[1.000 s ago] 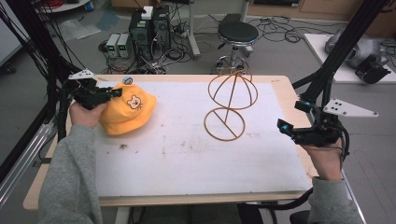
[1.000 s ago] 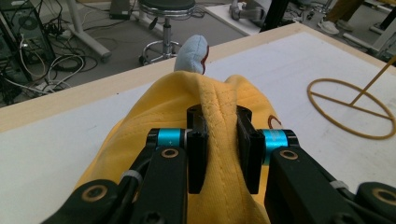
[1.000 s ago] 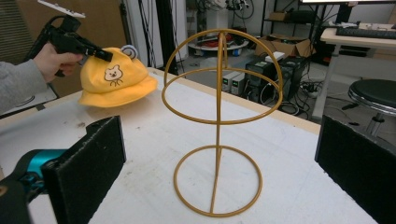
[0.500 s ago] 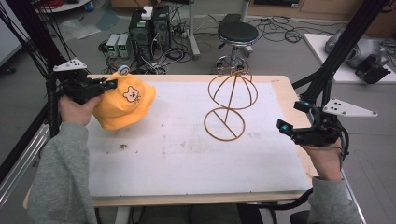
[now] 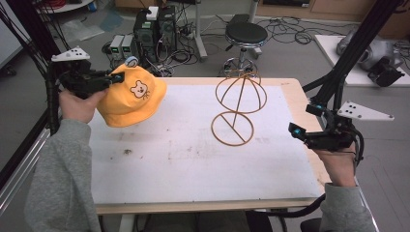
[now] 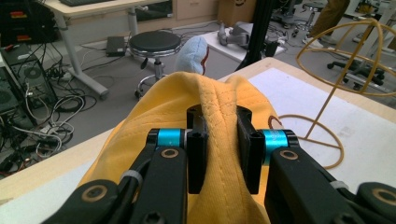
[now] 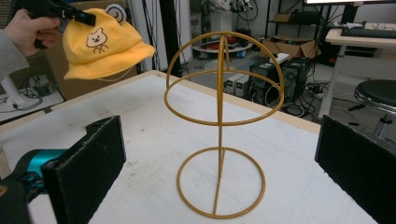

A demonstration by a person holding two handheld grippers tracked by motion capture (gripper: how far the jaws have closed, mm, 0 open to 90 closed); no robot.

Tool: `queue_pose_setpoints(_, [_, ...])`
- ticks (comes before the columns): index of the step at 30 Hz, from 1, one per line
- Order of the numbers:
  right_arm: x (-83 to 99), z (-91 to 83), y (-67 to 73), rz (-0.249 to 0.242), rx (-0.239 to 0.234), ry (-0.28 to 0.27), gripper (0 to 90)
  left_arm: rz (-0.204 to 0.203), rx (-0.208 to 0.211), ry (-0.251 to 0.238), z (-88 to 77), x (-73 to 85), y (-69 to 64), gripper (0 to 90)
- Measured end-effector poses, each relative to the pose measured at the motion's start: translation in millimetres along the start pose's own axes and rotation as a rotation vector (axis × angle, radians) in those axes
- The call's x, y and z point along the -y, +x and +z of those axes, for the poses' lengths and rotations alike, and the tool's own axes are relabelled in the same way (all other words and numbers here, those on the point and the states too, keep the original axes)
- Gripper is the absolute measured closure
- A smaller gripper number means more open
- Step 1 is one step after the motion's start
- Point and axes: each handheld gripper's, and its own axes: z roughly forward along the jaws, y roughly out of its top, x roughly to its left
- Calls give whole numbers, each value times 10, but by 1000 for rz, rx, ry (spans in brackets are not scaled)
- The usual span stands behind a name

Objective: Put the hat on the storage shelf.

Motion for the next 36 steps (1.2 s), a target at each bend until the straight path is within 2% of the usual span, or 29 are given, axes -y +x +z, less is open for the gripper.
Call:
queue_pose_setpoints(6, [0,-3,-12,1,-3,-3,13,23,30,8,55,-143,-100,773])
queue_pose_setpoints(10, [0,-4,-21,5,-6,-6,13,40,33,20,107,-222,-168,772])
queue_pose_setpoints(22, [2,1,-16,7,-14,-5,13,53,51,1,146,-423,-322,772])
queue_pose_setpoints(36, [0,-25,-28,13,-18,-11,13,94,107,21,298,-747,-586,772])
